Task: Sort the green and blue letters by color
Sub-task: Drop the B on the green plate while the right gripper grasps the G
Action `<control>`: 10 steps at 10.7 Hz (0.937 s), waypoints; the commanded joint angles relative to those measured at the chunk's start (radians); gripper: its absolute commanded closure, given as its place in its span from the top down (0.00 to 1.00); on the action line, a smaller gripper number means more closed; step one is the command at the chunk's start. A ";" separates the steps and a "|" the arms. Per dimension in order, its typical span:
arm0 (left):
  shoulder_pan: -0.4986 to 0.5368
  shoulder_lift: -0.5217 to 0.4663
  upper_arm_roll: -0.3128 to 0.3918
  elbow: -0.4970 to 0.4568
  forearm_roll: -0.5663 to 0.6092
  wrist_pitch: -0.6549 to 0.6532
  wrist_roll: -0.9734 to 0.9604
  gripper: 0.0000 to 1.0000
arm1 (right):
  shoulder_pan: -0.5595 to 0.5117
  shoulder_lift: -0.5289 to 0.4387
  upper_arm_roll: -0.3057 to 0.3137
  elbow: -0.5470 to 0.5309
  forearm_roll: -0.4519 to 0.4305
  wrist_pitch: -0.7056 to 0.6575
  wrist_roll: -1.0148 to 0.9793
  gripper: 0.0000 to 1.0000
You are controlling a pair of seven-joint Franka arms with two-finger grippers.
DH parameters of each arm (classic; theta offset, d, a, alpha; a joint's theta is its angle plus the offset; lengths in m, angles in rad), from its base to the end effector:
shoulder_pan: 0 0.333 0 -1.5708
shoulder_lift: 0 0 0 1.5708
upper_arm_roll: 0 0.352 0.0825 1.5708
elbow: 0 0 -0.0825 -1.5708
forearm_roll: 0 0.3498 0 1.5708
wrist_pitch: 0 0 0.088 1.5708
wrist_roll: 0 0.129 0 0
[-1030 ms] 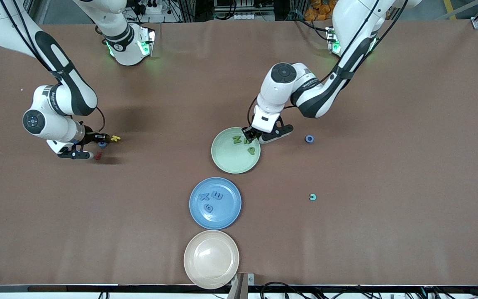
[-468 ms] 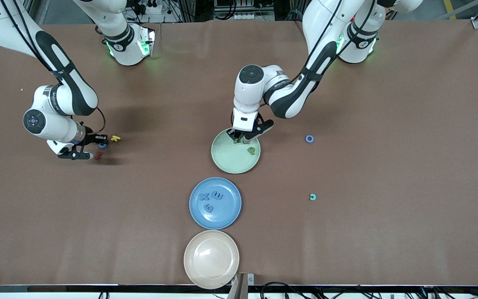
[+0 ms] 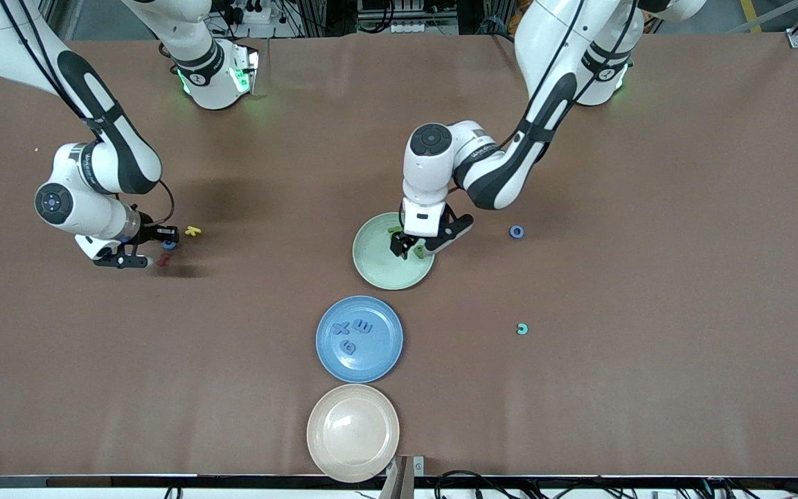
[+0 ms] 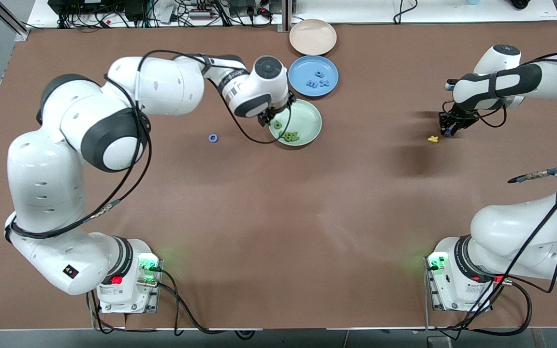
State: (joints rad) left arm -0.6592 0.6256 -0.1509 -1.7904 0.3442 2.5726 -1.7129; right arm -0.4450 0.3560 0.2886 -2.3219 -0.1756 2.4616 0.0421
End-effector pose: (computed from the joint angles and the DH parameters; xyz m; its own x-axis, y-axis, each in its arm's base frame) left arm 0.4723 -0.4811 0.2533 0.7760 0.6195 0.1185 0.5986 -0.7825 0.1713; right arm 0.4844 -0.0758 0.2204 0.9796 -0.0561 -0.1929 -0.0590 -0.9982 -0.0097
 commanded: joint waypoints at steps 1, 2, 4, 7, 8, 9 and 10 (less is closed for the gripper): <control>0.067 -0.050 -0.004 -0.001 0.032 -0.093 0.148 1.00 | 0.000 -0.032 0.035 0.058 0.112 -0.101 0.001 0.00; 0.105 -0.061 -0.007 0.000 0.021 -0.130 0.223 1.00 | 0.002 -0.032 0.047 0.084 0.140 -0.124 0.008 0.00; 0.197 -0.105 -0.019 0.000 -0.031 -0.233 0.408 1.00 | 0.044 -0.031 0.055 0.152 0.241 -0.185 0.024 0.00; 0.305 -0.162 -0.021 0.003 -0.152 -0.362 0.724 1.00 | 0.148 0.001 0.055 0.267 0.314 -0.210 0.180 0.00; 0.322 -0.176 -0.021 0.003 -0.157 -0.383 0.745 1.00 | 0.202 0.030 0.053 0.320 0.320 -0.208 0.267 0.00; 0.344 -0.193 -0.022 0.003 -0.160 -0.417 0.800 1.00 | 0.259 0.062 0.052 0.376 0.326 -0.207 0.368 0.00; 0.363 -0.210 -0.021 0.003 -0.178 -0.445 0.856 1.00 | 0.309 0.101 0.050 0.438 0.329 -0.202 0.460 0.00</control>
State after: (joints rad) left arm -0.3318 0.4654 -0.1586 -1.7760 0.2095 2.1952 -0.9654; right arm -0.2389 0.3611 0.3447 -2.0298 0.1337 2.2720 0.3178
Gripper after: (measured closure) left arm 0.000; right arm 0.661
